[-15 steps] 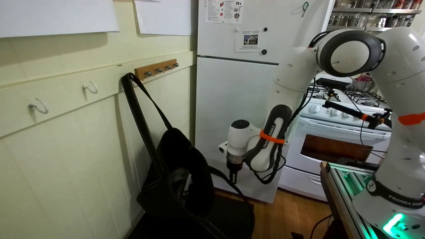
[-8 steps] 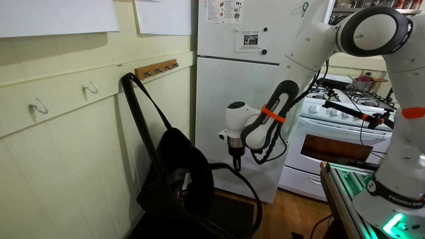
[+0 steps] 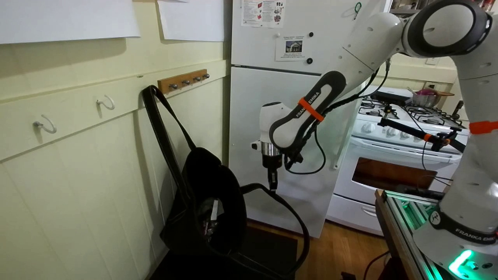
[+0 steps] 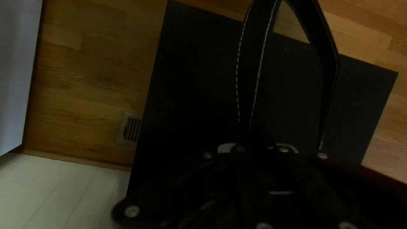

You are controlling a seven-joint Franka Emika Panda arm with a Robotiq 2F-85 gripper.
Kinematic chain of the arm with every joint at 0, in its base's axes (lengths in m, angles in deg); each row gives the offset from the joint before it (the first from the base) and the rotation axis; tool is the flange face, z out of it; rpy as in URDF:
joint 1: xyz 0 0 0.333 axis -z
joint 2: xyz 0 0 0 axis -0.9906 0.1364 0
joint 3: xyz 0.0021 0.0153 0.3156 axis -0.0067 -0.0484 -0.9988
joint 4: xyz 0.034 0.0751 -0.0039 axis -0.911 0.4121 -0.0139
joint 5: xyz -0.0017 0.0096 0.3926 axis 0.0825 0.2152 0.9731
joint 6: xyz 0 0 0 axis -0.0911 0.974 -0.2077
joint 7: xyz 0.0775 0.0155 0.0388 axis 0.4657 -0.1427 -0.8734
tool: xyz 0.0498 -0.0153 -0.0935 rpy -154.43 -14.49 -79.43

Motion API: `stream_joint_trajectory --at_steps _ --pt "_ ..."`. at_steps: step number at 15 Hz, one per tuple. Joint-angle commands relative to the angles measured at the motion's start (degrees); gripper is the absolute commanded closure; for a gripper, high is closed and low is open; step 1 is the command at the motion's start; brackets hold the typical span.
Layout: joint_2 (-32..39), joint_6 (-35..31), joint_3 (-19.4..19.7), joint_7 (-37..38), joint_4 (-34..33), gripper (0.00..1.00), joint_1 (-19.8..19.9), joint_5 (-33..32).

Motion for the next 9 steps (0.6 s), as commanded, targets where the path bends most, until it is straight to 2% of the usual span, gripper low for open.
stream_joint_trajectory --at_steps 1,6,8,9 --pt "2.8 6.0 1.3 -1.1 -3.6 0.97 -1.1 0.7" --pt "9.1 5.4 4.3 1.8 -6.6 0.97 -3.4 -2.1" --pt "11.1 5.6 4.7 1.9 -7.5 0.61 -3.7 -2.5" --pt "11.5 6.6 4.2 1.1 -7.9 0.56 -3.4 -2.2"
